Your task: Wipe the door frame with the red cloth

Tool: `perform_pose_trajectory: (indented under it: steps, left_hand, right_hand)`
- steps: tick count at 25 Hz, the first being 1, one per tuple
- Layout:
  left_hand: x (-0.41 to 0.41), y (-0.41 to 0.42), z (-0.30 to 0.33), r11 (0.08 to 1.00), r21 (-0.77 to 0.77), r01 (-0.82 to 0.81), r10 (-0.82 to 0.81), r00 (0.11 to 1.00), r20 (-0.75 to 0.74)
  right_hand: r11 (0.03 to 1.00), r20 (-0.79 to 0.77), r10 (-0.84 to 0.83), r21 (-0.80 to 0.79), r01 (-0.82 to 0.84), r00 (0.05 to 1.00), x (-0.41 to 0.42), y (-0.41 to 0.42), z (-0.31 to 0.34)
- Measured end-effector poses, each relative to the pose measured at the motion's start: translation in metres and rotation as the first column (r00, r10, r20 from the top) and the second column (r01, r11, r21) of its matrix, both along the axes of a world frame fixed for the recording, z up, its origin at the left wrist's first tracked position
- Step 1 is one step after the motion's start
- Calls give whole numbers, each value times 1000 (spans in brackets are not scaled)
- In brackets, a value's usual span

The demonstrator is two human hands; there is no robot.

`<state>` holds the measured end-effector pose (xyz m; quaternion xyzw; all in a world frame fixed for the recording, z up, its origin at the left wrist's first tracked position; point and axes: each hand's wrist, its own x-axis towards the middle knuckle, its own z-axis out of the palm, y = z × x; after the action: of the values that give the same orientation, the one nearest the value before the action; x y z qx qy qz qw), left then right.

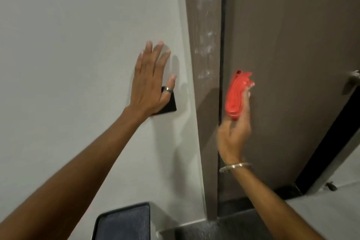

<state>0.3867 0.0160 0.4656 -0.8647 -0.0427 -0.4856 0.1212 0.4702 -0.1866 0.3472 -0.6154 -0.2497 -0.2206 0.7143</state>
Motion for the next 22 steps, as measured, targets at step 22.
perform_pose_trajectory:
  steps: [22]
  left_hand:
    - [59, 16, 102, 900, 216, -378, 266, 871, 413]
  right_hand:
    - [790, 717, -234, -253, 559, 656, 64, 73, -3]
